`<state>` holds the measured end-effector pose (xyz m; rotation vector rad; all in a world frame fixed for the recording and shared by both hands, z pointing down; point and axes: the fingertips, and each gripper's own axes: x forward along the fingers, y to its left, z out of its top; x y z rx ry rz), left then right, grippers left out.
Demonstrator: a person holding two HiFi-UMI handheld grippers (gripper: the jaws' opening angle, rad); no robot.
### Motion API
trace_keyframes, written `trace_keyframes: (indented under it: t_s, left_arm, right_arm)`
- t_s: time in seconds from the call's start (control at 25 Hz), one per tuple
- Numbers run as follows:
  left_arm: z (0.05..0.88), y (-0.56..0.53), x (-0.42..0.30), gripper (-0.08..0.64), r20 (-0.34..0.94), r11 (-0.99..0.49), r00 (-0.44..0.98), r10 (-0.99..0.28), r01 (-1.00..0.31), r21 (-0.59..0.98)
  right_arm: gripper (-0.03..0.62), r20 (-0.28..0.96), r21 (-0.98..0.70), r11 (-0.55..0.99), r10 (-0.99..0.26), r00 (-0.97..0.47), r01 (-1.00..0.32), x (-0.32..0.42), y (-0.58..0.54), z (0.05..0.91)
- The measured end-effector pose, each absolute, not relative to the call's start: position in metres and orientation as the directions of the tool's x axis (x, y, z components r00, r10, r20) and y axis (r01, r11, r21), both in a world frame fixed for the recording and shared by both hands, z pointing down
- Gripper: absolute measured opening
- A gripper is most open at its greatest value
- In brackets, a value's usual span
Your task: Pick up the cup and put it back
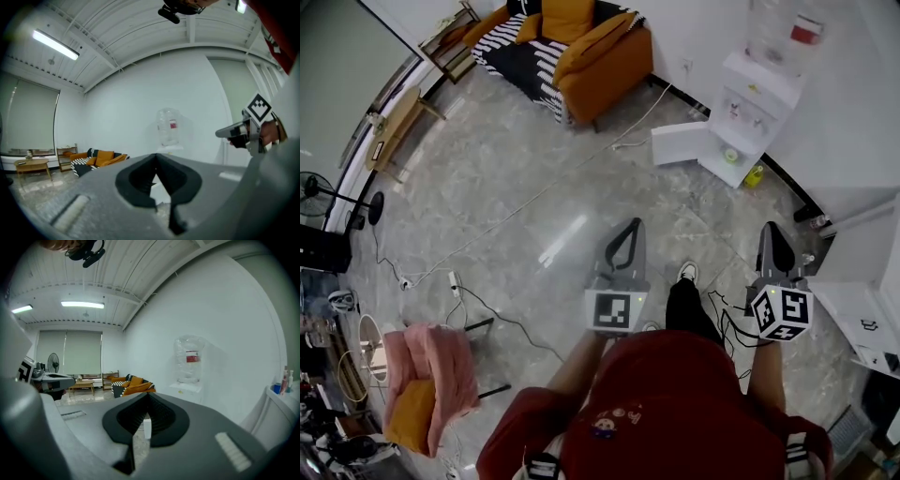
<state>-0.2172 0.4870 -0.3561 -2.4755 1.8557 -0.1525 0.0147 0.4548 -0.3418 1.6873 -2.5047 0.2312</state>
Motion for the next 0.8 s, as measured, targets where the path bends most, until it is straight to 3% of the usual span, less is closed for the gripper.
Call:
trace_keyframes:
  t_s: [0.8]
  left_arm:
    - [-0.379, 0.208, -0.084, 0.002, 0.083, -0.351, 0.344, -0.935, -0.929, -0.112]
  right_arm:
    - [0.002, 0.183, -0.140, 0.285, -0.934, -0.308, -0.948, 0.153, 0.196, -0.340]
